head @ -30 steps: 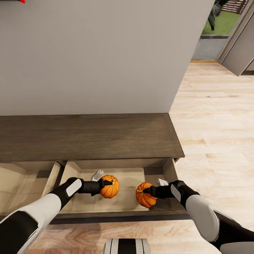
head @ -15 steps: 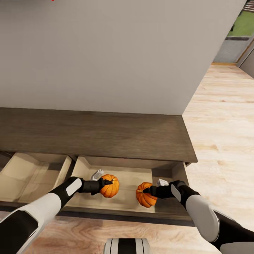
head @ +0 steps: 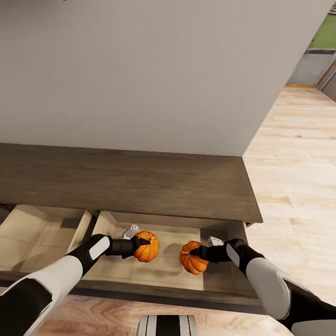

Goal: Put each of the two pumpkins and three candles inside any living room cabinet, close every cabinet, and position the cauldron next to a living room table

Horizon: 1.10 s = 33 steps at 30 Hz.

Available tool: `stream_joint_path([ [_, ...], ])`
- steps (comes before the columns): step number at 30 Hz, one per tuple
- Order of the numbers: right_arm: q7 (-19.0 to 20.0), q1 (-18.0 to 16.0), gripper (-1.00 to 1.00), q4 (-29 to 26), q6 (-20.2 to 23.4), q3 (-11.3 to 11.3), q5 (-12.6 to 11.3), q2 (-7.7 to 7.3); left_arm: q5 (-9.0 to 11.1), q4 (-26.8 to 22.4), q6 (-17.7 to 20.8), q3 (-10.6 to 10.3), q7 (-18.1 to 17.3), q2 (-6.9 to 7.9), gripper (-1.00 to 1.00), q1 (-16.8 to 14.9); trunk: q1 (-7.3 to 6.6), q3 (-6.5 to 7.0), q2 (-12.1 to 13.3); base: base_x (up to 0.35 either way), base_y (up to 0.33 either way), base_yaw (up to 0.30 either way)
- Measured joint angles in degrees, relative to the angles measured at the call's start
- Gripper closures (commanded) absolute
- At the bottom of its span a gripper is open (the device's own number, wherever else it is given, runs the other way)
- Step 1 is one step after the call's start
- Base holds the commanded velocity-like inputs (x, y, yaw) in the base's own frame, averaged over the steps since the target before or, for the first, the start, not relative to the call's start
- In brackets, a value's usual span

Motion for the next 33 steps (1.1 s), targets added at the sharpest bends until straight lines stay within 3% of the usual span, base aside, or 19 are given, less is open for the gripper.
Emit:
stream_joint_path([
  [8,0.0,0.0,1.0,0.0,-0.1,0.0,0.0,0.21,-3.2,3.5,-0.4,-0.5,1.9,-0.17,1.0,0.2,0.0,0.0,0.0,0.0,0.0,0.0],
  [33,-0.4,0.0,1.0,0.4,0.0,0.1,0.0,0.31,-2.6,3.9,-0.2,-0.1,2.2,-0.32,1.0,0.2,0.0,-1.75,0.0,0.0,0.0,0.0],
])
